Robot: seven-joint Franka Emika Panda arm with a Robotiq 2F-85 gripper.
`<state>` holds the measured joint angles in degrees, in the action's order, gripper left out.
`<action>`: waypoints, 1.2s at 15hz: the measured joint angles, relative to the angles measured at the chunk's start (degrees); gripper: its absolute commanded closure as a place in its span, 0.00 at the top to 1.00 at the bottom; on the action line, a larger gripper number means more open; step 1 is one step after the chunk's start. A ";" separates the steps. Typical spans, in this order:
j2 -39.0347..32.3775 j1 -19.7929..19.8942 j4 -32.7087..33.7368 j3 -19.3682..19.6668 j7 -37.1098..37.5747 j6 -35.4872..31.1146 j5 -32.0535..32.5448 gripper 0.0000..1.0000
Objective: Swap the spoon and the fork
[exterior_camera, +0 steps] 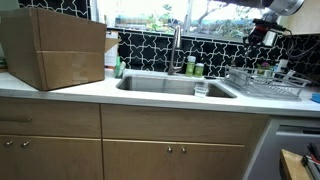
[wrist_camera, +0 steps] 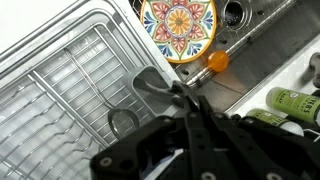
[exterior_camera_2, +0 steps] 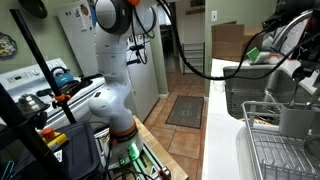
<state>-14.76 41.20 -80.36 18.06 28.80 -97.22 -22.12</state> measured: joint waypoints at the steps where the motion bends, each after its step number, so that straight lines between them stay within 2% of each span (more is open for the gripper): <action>1: 0.01 0.00 -0.47 0.00 0.00 -0.39 0.05 0.07; 2: -0.03 -0.14 -0.95 0.16 0.00 -0.45 0.05 0.21; 3: -0.19 -0.36 -1.36 0.40 0.00 -0.52 0.06 0.29; 6: -1.10 -0.94 -2.55 0.87 0.00 -1.45 0.05 0.47; 13: -0.28 -3.02 -4.39 1.89 -0.06 -7.98 0.43 0.99; 15: 2.14 -4.26 -5.47 2.17 -1.02 -8.73 2.81 1.00; 18: 7.72 -6.76 -8.41 2.69 -4.48 -8.72 9.95 1.00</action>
<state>-7.03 34.45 -88.77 20.75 24.32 -105.93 -12.17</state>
